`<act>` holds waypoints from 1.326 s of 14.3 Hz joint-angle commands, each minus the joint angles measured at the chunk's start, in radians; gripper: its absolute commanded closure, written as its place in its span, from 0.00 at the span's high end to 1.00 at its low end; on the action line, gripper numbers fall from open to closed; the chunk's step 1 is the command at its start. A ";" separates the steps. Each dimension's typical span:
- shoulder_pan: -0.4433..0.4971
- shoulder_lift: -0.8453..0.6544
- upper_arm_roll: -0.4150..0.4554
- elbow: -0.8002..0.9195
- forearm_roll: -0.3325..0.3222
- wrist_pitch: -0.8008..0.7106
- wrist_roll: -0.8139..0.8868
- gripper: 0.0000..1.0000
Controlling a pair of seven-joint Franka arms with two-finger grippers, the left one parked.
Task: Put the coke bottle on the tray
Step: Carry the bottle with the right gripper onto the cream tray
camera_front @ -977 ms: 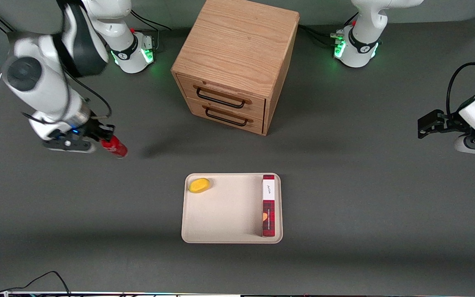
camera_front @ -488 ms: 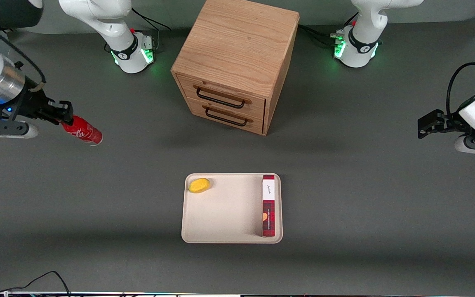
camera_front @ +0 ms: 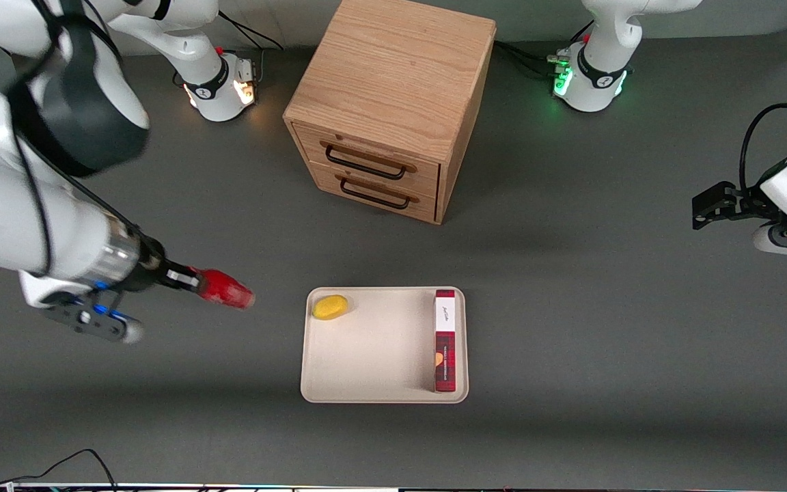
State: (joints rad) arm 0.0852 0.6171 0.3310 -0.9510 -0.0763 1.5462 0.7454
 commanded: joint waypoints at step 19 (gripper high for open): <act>0.119 0.365 0.016 0.072 -0.215 0.453 0.362 1.00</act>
State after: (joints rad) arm 0.2006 0.9751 0.3355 -0.9228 -0.2601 2.0202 1.0886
